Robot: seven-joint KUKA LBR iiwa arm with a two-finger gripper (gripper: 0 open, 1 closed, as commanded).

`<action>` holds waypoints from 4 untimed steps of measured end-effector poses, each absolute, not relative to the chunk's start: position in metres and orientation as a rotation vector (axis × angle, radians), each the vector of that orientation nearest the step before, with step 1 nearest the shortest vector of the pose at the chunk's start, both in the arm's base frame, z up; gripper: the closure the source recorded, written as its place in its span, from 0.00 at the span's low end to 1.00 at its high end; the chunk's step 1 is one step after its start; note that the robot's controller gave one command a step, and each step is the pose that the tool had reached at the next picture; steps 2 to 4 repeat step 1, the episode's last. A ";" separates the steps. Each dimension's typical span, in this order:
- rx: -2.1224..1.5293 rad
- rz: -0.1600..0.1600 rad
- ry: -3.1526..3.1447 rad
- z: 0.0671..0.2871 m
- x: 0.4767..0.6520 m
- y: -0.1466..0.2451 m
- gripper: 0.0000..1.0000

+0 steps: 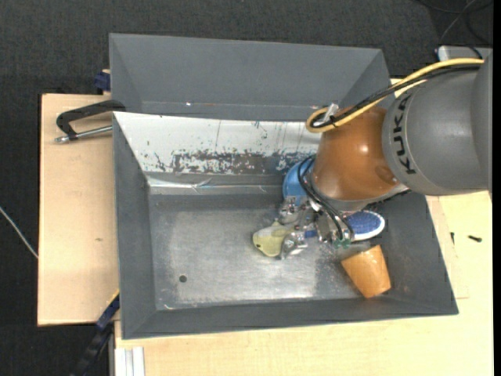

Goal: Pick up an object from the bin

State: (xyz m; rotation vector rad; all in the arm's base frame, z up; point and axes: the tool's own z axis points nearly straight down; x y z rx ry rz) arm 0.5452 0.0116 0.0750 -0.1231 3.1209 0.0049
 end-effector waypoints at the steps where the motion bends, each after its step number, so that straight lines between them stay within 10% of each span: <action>1: -0.378 -0.002 3.106 0.204 0.561 -0.019 1.00; 4: -0.378 -0.002 3.106 0.204 0.561 -0.019 1.00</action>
Offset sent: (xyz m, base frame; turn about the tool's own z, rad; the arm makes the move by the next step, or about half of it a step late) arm 0.0135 -0.0303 0.1243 -0.1653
